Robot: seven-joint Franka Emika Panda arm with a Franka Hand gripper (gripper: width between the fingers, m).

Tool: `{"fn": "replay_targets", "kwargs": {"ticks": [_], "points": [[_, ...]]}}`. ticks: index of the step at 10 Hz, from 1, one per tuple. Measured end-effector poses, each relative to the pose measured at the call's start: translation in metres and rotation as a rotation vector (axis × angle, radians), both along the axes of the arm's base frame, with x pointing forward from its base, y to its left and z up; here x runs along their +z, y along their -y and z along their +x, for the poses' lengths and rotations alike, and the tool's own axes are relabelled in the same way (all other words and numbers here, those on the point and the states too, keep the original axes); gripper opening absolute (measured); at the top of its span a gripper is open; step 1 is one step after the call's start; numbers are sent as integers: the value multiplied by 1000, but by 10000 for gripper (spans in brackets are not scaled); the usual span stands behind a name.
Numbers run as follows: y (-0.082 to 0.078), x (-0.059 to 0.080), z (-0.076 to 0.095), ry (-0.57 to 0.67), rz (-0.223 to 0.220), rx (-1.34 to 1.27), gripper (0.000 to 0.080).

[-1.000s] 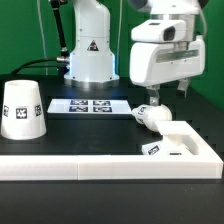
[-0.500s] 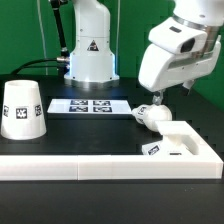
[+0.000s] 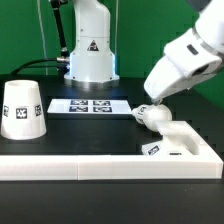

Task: Assemble lamp

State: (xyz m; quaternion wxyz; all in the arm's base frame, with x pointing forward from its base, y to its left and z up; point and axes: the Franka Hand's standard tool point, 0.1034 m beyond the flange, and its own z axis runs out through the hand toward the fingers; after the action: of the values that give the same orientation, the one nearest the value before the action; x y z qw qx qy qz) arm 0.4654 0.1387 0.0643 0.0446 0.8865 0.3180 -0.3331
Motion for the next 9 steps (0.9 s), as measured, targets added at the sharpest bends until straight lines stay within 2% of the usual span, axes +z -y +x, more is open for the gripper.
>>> {"fn": "replay_targets", "kwargs": {"ticks": [1, 3, 4, 7, 9], "points": [[9, -2, 2, -49, -43, 12, 699], [20, 3, 4, -151, -118, 26, 699], [18, 2, 10, -157, -119, 25, 699], [19, -1, 11, -145, -113, 24, 699], [28, -8, 17, -117, -97, 14, 699]]}}
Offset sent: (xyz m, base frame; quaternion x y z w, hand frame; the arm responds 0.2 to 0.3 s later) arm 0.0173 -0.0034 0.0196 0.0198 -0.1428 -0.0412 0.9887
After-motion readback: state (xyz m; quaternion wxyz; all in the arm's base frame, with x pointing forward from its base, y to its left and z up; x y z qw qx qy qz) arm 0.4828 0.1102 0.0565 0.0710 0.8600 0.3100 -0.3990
